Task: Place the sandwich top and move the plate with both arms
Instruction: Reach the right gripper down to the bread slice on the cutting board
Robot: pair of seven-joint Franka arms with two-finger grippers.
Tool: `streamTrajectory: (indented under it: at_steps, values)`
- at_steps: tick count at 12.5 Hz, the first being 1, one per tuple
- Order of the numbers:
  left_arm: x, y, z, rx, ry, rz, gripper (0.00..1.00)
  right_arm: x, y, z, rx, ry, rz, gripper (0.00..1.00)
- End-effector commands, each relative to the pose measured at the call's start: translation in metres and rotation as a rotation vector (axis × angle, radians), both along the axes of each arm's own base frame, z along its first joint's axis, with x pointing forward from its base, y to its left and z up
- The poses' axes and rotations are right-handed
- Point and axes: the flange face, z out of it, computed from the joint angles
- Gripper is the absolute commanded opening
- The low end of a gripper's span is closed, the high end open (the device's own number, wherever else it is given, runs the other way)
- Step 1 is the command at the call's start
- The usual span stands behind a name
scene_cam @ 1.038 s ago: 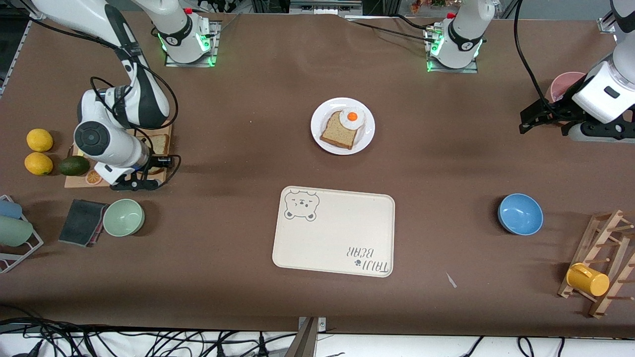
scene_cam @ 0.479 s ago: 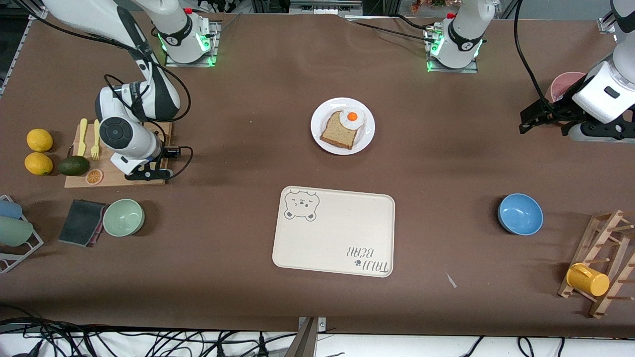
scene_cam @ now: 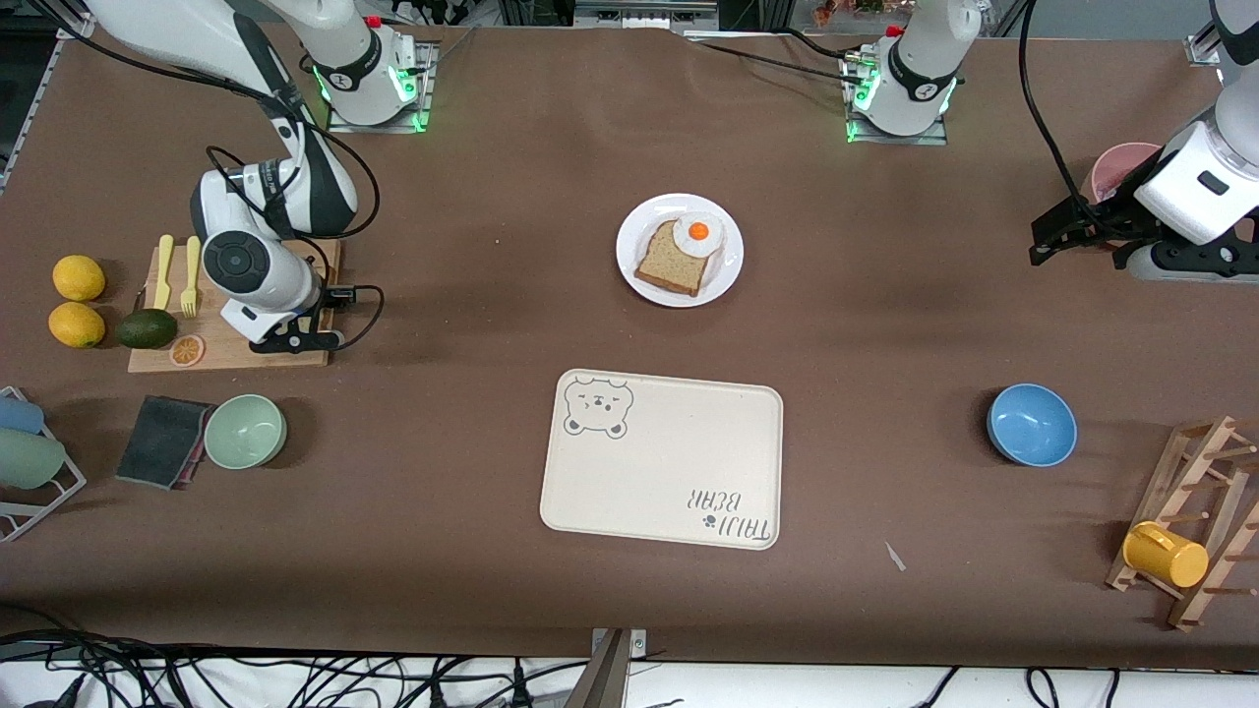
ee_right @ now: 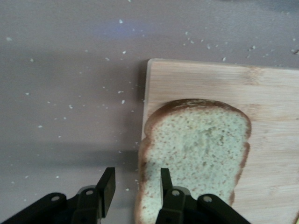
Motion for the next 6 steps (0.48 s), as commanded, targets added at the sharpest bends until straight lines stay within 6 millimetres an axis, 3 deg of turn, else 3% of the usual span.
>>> streamTrajectory:
  at_steps: [1,6]
  values:
    - [0.000,0.000,0.003,0.025,0.002,0.004,1.00,-0.008,-0.005,0.004,-0.013,-0.020,0.003,0.47]
    - [0.000,0.000,0.003,0.025,0.002,0.004,1.00,-0.013,-0.008,-0.015,0.002,-0.045,0.007,0.41]
